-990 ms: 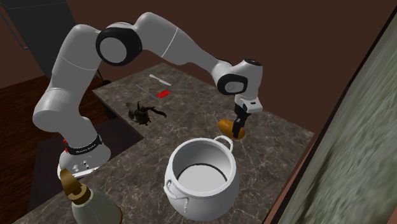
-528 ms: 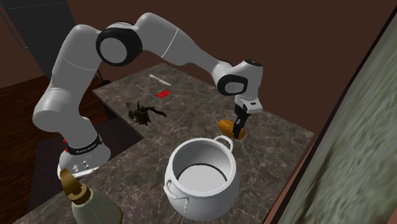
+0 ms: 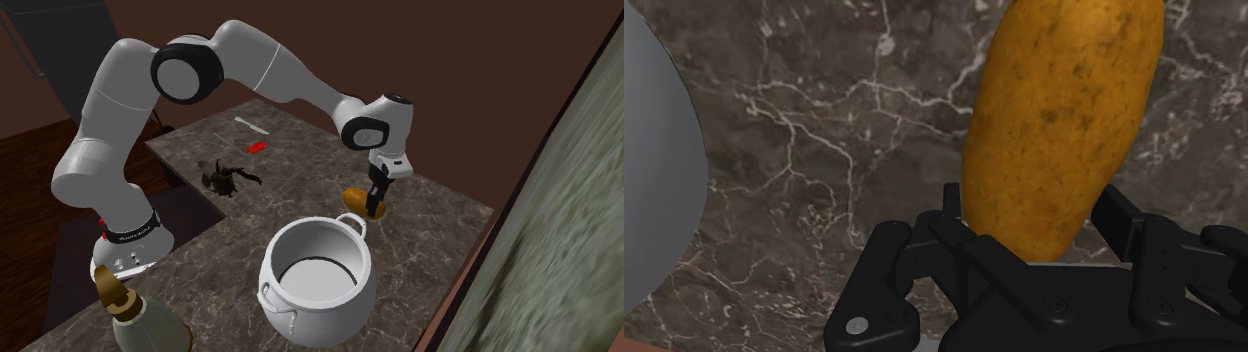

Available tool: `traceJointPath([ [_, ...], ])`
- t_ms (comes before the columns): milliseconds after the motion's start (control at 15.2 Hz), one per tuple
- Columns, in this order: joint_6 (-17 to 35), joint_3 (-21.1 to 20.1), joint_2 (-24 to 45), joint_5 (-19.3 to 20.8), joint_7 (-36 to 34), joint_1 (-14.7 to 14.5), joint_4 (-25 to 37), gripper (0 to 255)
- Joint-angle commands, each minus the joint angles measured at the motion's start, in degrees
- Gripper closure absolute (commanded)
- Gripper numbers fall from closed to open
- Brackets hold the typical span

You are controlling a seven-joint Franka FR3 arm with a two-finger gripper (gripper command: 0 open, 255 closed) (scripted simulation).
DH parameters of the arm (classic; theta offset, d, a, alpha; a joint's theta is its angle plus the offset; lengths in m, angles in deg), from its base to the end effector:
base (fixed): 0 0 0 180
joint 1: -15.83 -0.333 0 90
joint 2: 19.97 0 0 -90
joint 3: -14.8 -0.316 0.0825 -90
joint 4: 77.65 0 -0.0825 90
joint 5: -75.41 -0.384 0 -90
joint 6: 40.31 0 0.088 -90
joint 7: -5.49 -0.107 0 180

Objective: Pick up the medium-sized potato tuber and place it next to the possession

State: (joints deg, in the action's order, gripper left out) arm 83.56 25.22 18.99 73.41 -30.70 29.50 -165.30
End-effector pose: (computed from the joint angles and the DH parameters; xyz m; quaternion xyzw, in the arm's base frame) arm 0.6507 -0.2680 0.2590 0.8682 -0.4940 -0.0138 0.0447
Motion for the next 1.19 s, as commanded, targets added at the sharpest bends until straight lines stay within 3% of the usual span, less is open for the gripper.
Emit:
traceJointPath([
  [0,-0.07,-0.03,0.08,-0.02,0.02,0.0,0.05,255],
  [1122,-9.81,0.6,-5.99,0.8,0.17,-0.36,3.78,255],
])
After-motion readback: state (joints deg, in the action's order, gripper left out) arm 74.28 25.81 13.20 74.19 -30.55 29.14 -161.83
